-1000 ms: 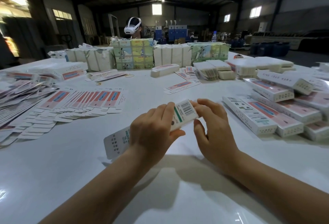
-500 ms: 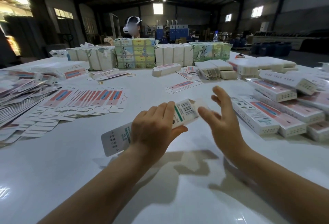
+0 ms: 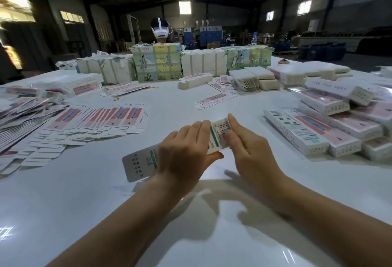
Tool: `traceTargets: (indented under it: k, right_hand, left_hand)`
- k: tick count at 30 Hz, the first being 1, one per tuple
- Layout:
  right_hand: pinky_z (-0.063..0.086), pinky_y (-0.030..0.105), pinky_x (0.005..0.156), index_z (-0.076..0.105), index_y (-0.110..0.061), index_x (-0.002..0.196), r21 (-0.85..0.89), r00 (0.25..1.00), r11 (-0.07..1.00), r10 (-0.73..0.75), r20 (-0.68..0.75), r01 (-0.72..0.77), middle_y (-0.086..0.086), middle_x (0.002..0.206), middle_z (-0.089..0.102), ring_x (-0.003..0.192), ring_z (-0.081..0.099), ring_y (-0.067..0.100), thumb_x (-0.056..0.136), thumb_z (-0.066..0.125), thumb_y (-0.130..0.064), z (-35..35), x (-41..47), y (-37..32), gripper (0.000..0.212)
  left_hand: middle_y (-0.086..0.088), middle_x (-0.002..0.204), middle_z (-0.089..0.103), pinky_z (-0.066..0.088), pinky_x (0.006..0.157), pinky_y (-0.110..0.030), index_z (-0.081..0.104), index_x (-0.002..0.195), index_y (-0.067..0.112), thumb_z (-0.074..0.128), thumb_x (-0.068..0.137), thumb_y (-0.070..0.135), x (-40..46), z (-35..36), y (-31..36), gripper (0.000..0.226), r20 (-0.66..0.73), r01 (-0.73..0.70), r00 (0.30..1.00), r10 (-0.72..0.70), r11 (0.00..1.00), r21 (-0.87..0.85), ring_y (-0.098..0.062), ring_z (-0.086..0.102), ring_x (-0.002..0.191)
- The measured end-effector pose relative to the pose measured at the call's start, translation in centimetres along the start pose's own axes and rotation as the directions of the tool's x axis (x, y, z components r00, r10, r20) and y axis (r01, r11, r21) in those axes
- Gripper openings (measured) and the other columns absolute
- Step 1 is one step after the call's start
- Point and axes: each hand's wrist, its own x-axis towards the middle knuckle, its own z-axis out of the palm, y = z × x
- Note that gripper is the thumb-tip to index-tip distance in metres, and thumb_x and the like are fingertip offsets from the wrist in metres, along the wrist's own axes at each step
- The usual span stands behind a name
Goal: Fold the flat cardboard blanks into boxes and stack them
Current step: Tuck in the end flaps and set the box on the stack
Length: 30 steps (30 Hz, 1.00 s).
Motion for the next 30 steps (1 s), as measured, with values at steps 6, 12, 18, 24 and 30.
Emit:
traceTargets:
  k: [6,12,18,24,30]
  right_hand:
    - [0.058,0.028,0.07,0.073,-0.02,0.095,0.652,0.896,0.617,0.345,0.279,-0.441,0.005,0.077,0.074,0.08,0.072,0.02,0.086,0.062,-0.017,-1.4,1.7,0.0,0.015]
    - [0.057,0.026,0.069,0.079,-0.021,0.084,0.662,0.93,0.653,0.27,0.25,-0.368,0.011,0.084,0.074,0.082,0.072,0.024,0.094,0.049,-0.003,-1.6,1.9,0.3,0.037]
    - [0.056,0.025,0.072,0.079,-0.028,0.079,0.633,0.93,0.683,0.298,0.213,-0.364,0.01,0.087,0.074,0.087,0.071,0.022,0.095,0.052,-0.006,-1.3,1.5,0.0,0.039]
    - [0.058,0.024,0.072,0.074,-0.027,0.08,0.593,0.909,0.695,0.371,0.19,-0.407,0.002,0.084,0.075,0.082,0.071,0.015,0.095,0.051,-0.002,-1.1,1.1,-0.5,0.037]
    - [0.053,0.016,0.067,0.075,-0.039,0.065,0.511,0.935,0.782,0.3,0.19,-0.355,-0.012,0.073,0.071,0.076,0.067,0.0,0.093,0.036,0.005,-0.8,0.6,-1.1,0.065]
  left_hand:
    - [-0.013,0.095,0.071,0.055,0.06,-0.031,0.068,0.105,0.001,0.083,0.06,0.049,-0.1,-0.3,-0.3,0.067,-0.001,-0.008,1.0,0.008,1.0,-0.005,-0.027,0.068,0.072]
    - [-0.015,0.098,0.07,0.056,0.065,-0.033,0.066,0.108,0.001,0.081,0.064,0.047,0.1,-0.6,-0.4,0.065,0.01,-0.014,1.0,0.014,1.0,-0.016,-0.029,0.068,0.076]
    - [-0.014,0.101,0.07,0.056,0.067,-0.033,0.067,0.109,0.001,0.081,0.065,0.046,0.0,-0.7,-0.3,0.065,0.019,-0.051,0.999,0.05,0.998,0.03,-0.028,0.068,0.08]
    - [-0.014,0.1,0.07,0.056,0.066,-0.033,0.067,0.109,0.001,0.085,0.061,0.043,0.0,-0.7,-0.2,0.066,0.036,-0.087,0.996,0.084,0.993,0.086,-0.028,0.068,0.081]
    - [-0.012,0.097,0.071,0.054,0.06,-0.03,0.068,0.107,0.002,0.088,0.055,0.044,0.0,-0.6,0.2,0.07,0.061,-0.079,0.995,0.073,0.993,0.092,-0.026,0.067,0.077]
